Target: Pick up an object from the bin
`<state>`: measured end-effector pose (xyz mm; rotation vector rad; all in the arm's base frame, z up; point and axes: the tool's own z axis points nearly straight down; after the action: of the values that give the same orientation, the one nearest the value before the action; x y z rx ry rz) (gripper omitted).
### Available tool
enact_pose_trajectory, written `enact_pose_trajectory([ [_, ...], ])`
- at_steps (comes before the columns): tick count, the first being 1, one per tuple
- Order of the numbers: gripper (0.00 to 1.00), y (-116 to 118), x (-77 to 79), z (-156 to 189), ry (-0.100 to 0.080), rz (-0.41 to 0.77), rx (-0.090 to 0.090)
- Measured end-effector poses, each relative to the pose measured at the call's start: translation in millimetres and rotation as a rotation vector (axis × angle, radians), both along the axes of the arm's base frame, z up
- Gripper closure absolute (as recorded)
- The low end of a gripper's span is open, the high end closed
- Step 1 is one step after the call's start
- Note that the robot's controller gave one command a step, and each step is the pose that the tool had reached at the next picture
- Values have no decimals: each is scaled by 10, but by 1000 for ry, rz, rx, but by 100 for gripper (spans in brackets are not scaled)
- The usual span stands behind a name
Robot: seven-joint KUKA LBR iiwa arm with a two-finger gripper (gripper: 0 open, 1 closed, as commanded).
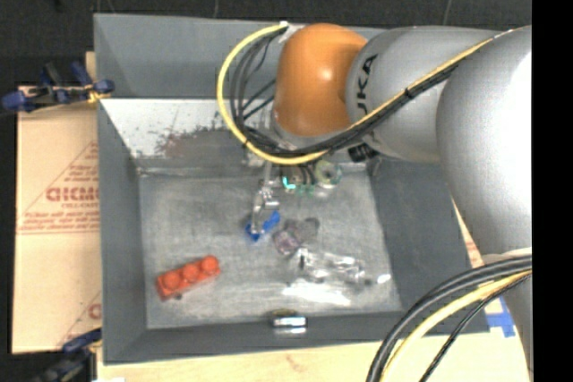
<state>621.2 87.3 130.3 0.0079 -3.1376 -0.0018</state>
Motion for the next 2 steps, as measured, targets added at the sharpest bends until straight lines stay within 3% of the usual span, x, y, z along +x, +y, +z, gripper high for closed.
enact_pose_trajectory([
  [1,0,-312,-306,-435,-2,120,-3],
  [2,100,-294,-289,-414,-7,118,0],
])
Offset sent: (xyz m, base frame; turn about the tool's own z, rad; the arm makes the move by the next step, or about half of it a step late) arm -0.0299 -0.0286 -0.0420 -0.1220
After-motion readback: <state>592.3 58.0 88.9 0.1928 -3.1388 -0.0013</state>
